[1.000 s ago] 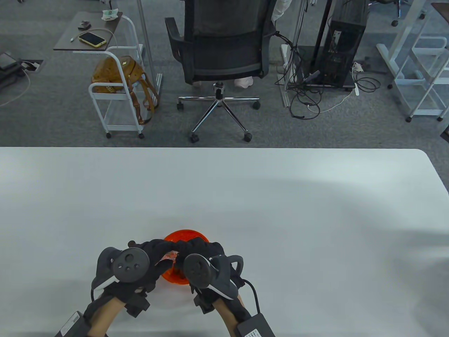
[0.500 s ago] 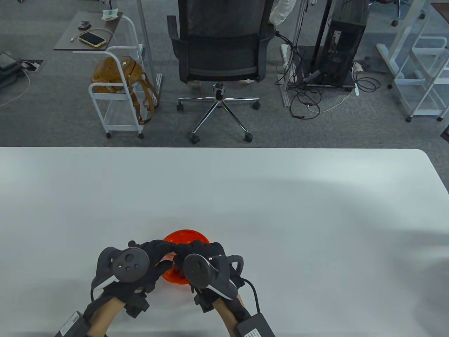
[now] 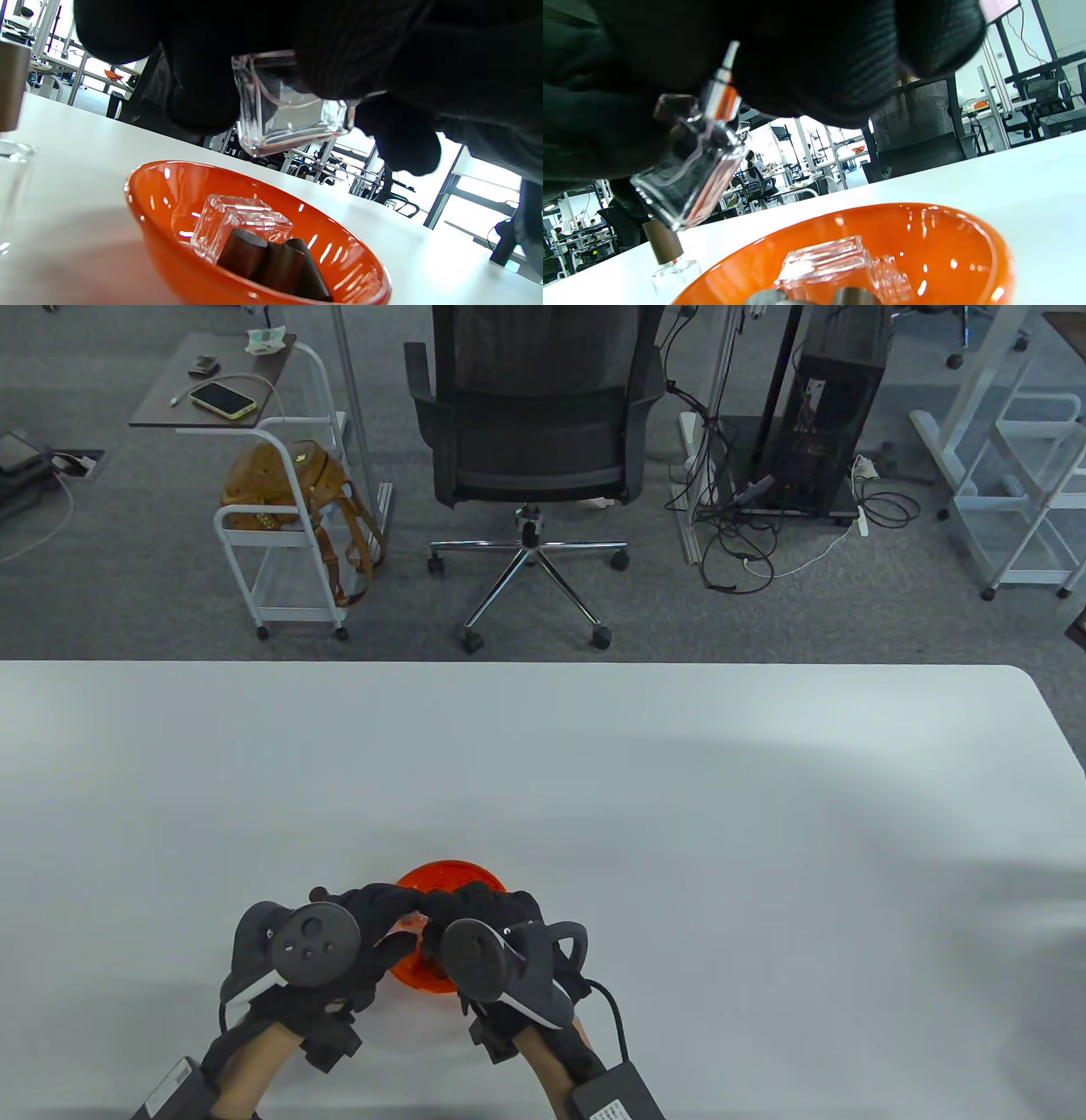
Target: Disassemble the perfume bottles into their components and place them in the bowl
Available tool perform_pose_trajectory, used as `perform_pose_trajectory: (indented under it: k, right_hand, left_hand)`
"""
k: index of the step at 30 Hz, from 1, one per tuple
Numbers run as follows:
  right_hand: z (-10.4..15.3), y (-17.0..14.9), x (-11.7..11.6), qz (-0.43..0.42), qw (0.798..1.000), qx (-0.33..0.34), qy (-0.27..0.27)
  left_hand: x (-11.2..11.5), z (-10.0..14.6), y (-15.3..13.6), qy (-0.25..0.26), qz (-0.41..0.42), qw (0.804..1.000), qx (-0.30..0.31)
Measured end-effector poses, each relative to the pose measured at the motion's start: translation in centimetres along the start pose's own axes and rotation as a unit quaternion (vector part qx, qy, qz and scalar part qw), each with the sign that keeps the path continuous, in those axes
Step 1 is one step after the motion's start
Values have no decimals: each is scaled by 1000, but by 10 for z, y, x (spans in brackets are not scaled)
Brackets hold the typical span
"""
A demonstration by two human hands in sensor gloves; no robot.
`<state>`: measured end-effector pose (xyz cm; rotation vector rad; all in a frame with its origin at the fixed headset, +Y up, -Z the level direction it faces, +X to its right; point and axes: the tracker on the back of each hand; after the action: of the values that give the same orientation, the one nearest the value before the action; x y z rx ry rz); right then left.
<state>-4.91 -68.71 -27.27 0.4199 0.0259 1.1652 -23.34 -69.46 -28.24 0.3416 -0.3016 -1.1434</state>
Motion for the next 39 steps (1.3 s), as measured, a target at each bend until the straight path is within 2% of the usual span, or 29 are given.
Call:
perform_pose_trajectory:
  k: [14,18,23,28,31,35,39]
  right_hand:
    - [0,-2,-1,-17,1000,-4,18]
    - [-1,-2,-1,-13,1000,-6,3]
    - [-1,-3,-1,-16,1000,-4,20]
    - [-1,-4,-1,-25,1000,-14,5]
    - [-1,-3,-2,-24,999,-4,22]
    - [-1,-2,-3,-10,1000,-5,4]
    - [-2,-7,2,-27,999,-4,17]
  left_hand:
    - [0,0,1,10,-7,1000,-1]
    - [-1,0,-2,3,1,1000,-2]
    - [0,-1,2,7,-10,1000,0]
    - [-1,1,1,3,-2,1000,1]
    - [-1,0,1,9,-5,1000,-2]
    - [-2,1,-2,6,4,1000,-3]
    - [-2,-1,-1,6,-10,1000,-11]
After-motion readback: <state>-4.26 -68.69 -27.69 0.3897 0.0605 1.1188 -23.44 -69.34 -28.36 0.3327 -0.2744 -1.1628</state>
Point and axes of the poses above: the tracker on the back of each hand, its own y axis roughly to the thumb side, its own z axis roughly from the fingertips to the wrist, x = y × z, and after that the axes turned 2 degrees about -x, right-handed
